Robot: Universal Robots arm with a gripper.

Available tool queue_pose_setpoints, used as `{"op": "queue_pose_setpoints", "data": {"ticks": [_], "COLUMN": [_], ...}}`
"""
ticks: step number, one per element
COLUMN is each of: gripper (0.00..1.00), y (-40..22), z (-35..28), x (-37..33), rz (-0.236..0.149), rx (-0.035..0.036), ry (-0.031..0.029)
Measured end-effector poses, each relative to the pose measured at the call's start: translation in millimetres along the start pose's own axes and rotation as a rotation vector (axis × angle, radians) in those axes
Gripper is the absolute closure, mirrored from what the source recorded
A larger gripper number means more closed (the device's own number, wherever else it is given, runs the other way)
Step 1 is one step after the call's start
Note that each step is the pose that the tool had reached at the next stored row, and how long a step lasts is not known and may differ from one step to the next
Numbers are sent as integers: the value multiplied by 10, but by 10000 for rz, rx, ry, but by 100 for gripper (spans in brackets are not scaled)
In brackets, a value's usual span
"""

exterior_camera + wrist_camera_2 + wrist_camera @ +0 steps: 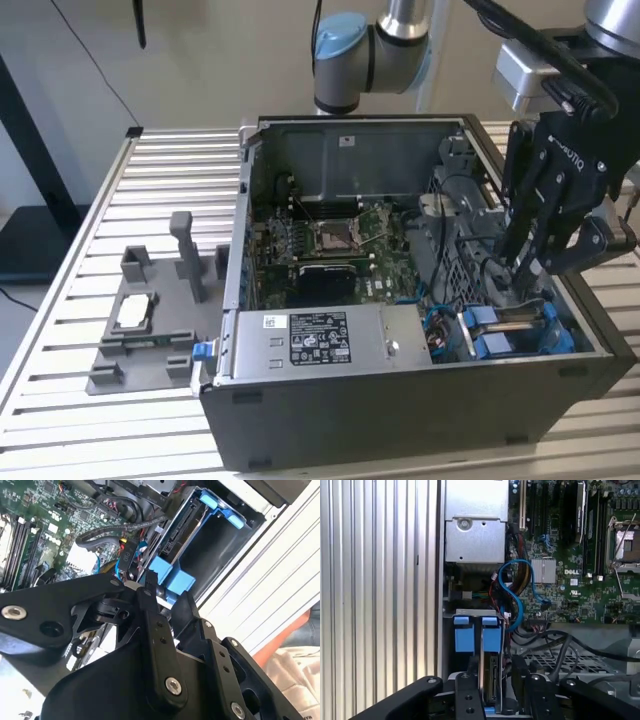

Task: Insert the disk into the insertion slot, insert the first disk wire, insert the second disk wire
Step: 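Insert the disk into the insertion slot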

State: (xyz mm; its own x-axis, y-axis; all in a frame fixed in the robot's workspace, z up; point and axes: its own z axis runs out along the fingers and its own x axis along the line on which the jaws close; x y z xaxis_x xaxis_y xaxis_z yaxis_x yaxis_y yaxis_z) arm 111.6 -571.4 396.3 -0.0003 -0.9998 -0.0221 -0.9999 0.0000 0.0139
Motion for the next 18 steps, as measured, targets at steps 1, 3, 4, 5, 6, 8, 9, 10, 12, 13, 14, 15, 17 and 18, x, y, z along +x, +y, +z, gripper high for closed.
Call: {"op": "queue_pose_setpoints", "data": {"ticks": [1, 3, 4, 5, 6, 8, 9, 10, 12, 13, 14, 15, 17, 18], "gripper": [60, 60, 60, 60, 60, 60, 60, 60, 60, 60, 60, 60, 60, 60], "y": [2, 3, 2, 4, 5, 5, 5, 5, 5, 5, 5, 5, 5, 5], "z": [-10, -13, -14, -14, -13, -12, -12, -11, -10, -10, -9, -8, -2, 2], "x": [-2, -21, -39, -54, -69, -105, -127, -146, -190, -210, -226, -240, -264, -275], "rz": [0, -3, -5, -5, -4, -5, -5, -5, -6, -6, -6, -6, -6, -7], "rx": [55, 141, 152, 166, 183, 211, 223, 234, 245, 248, 254, 262, 281, 292], "ry": [1, -2, 0, 0, -1, 0, 0, 1, 0, -1, -1, 0, 0, 0]}}
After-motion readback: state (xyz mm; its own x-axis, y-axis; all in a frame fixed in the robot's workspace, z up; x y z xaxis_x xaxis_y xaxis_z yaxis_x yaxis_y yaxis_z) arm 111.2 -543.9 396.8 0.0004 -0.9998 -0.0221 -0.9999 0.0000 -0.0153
